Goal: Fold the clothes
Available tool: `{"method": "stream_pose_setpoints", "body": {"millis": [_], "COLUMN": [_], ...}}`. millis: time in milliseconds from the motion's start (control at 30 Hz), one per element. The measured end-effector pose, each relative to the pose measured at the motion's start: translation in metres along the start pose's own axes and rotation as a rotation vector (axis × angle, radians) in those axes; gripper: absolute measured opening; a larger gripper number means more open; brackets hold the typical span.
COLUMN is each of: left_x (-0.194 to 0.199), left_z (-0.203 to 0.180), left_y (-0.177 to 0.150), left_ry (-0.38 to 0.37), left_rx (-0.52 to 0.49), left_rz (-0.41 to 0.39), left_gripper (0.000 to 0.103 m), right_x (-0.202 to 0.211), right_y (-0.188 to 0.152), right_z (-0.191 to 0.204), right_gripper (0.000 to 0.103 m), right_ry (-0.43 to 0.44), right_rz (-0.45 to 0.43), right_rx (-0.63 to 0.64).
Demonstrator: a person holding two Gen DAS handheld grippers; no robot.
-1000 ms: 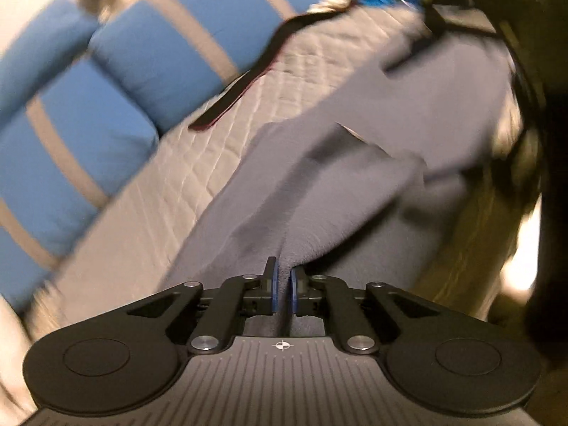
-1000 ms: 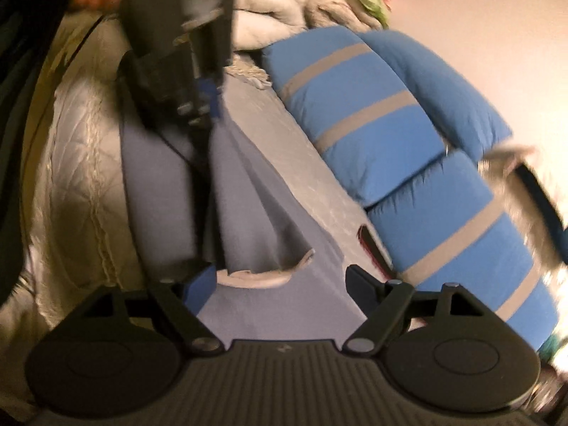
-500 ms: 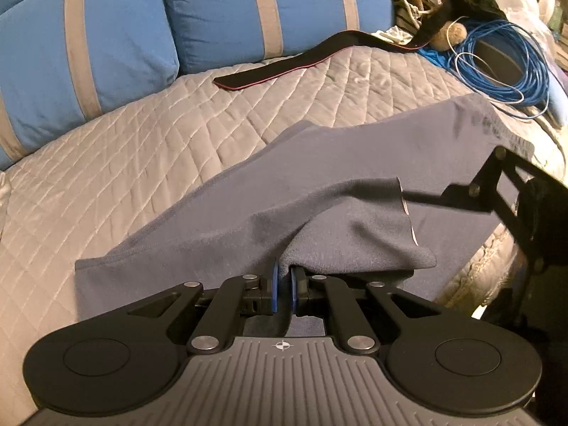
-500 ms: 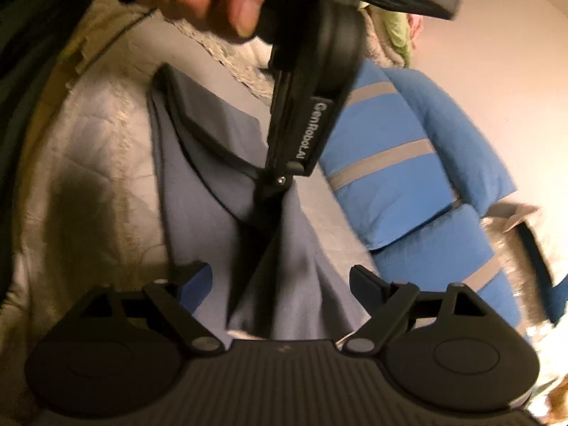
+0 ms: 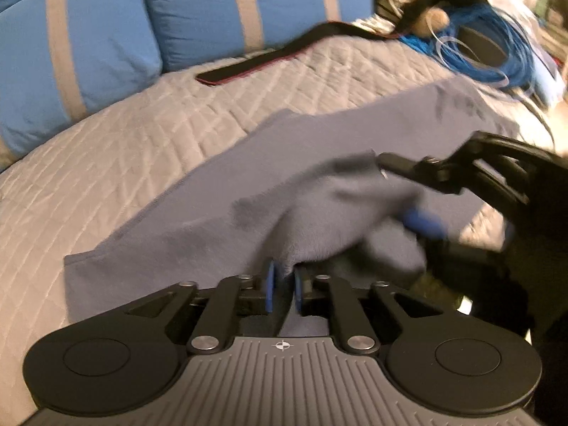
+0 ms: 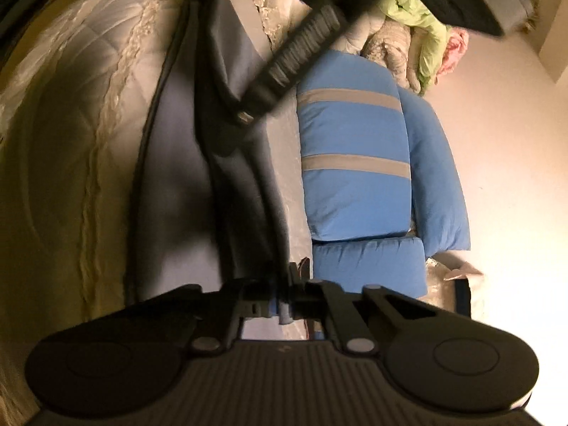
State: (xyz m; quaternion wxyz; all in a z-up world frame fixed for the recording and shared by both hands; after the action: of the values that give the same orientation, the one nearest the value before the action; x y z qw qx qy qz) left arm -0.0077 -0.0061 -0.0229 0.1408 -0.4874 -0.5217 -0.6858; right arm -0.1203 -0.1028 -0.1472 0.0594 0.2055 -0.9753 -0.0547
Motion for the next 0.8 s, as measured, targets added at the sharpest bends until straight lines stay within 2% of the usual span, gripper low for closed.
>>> {"method": "stream_pose_setpoints", "body": {"millis": [67,133,200,367,400,467,567,633,800], "left_x": [0.002,0.007,0.016,0.038,0.04,0.046,0.051,0.054,0.045], "left_z": [-0.007,-0.012,-0.011,0.012,0.018,0.035,0.06,0.079,0.126], "left_y": [-0.005,-0.01,-0.015,-0.025,-0.026,-0.029,-0.033,-0.036,-0.044], "left_ry": [-0.013,-0.036,-0.056,-0.045,-0.029,0.019,0.088,0.119,0.079], "left_rx": [-0.043,-0.083,-0.086,-0.047,-0.032,0.008,0.079,0.143,0.355], "left_rz": [0.011,0.01,-0.005,-0.026,-0.023,-0.018,-0.01,-0.01,-0.033], "left_gripper": [0.04,0.047,0.051,0.053,0.053,0.053,0.053,0.053,0.053], "right_x": [0.001,0.002,0.003,0.009,0.01,0.01,0.007,0.007,0.011], "right_y": [-0.006,-0.011,-0.015,-0.026,-0.025,-0.025,-0.026,-0.029,-0.039], "right_z": [-0.004,-0.008,-0.003,0.016,0.015,0.008,-0.013,-0.028,-0.041], "right_gripper": [0.018,0.012,0.013,0.033,0.038,0.062,0.079,0.084,0.087], "right_ry": [-0.059,-0.122,-0.07,0.157,0.178,0.163,0.194,0.24,0.253], "right_rz": [-0.015,-0.024,-0.018,0.026,0.042,0.079,0.118,0.136,0.161], "right_rx": [0.055,0.093,0.101,0.075,0.045,-0.029,-0.188,-0.3,-0.458]}}
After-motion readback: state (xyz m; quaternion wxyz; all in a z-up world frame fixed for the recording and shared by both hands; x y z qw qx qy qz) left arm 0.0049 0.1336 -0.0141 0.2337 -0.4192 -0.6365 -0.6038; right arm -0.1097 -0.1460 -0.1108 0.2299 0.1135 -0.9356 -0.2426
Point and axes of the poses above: each gripper's, at about its wrist camera, not at the fingertips, and x roughly against the way its jaws point, z to its left, y to its top, the point moved 2 cm from there along -x, roughly the way its jaws point, and after that the axes turned 8 degrees about -y, right-handed, at the moved point
